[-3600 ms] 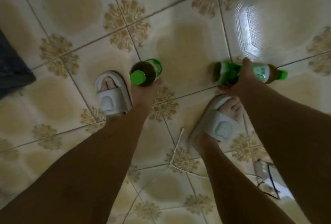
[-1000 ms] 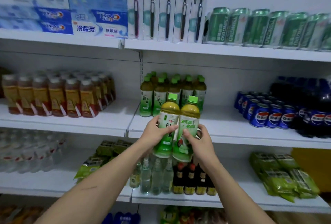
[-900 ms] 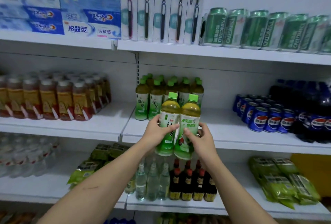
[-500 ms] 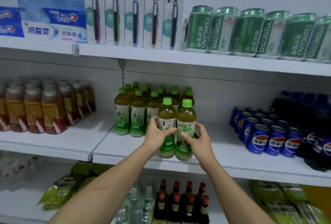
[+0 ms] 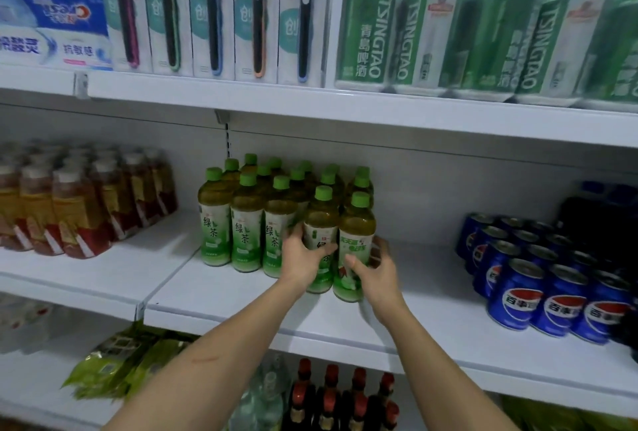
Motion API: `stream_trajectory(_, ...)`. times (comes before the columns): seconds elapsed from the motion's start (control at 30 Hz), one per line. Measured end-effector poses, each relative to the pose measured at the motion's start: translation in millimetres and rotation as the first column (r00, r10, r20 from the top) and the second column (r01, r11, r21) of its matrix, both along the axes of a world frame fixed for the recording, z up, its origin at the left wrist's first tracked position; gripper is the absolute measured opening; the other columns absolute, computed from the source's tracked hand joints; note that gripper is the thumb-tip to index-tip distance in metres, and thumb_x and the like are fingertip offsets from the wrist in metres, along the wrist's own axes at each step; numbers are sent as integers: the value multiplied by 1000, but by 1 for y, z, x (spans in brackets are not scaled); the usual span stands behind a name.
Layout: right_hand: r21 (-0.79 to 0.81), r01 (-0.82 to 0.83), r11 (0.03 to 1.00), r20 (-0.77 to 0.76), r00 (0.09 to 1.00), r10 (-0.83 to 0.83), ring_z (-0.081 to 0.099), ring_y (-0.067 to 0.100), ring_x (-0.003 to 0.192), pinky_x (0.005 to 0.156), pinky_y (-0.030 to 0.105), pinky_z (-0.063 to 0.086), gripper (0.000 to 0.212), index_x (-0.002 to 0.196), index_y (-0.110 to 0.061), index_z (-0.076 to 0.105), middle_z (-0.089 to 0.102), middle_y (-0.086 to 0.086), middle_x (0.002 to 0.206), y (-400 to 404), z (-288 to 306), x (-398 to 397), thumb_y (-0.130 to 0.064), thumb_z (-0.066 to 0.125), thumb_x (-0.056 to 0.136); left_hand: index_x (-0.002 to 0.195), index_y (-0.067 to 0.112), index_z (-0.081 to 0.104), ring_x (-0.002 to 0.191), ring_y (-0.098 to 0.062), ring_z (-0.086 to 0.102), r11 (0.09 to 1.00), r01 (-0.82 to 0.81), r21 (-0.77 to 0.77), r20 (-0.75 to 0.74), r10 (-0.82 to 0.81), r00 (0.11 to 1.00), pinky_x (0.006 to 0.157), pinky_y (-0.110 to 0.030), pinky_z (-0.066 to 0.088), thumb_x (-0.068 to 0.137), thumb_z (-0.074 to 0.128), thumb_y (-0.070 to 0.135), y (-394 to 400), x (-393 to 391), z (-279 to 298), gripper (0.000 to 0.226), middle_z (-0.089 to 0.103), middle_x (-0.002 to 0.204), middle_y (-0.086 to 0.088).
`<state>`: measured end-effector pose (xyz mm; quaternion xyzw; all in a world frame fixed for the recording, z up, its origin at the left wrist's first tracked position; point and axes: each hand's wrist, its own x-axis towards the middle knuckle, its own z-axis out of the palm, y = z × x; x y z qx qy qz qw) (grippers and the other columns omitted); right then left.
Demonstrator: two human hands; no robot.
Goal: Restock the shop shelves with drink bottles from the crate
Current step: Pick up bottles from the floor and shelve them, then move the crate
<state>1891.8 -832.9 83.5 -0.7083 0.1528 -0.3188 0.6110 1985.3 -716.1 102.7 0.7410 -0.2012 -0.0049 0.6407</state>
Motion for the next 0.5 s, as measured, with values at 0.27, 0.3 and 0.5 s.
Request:
stream_trajectory(0.27, 58, 16, 998, 36, 999, -18, 59, -1, 92, 62, 6, 50, 47, 131, -17, 49, 60, -3, 112, -12, -4, 23, -3, 68, 90, 126, 16, 59, 120, -30, 59, 973, -222, 65, 162, 209, 964, 100, -48, 50, 75, 85, 30, -21, 13, -11, 60, 66, 126, -5)
stream_trajectory(0.3, 58, 27, 998, 42, 999, -30, 58, -2, 92, 62, 5, 50, 46, 130, -17, 50, 60, -2, 112, -12, -4, 26, -2, 68, 90, 126, 15, 59, 119, -30, 60, 971, -228, 68, 180, 212, 960, 100, -47, 50, 75, 85, 28, -22, 15, -12, 59, 66, 126, -6)
stream_trajectory(0.5, -10, 134, 991, 9, 991, -134, 59, 20, 101, 64, 5, 51, 52, 136, -11, 53, 49, 8, 125, -14, -8, 37, -12, 73, 89, 135, 14, 54, 126, -31, 53, 953, -269, 139, 257, 228, 939, 104, -42, 47, 77, 84, 20, -20, 14, -8, 66, 50, 138, -9)
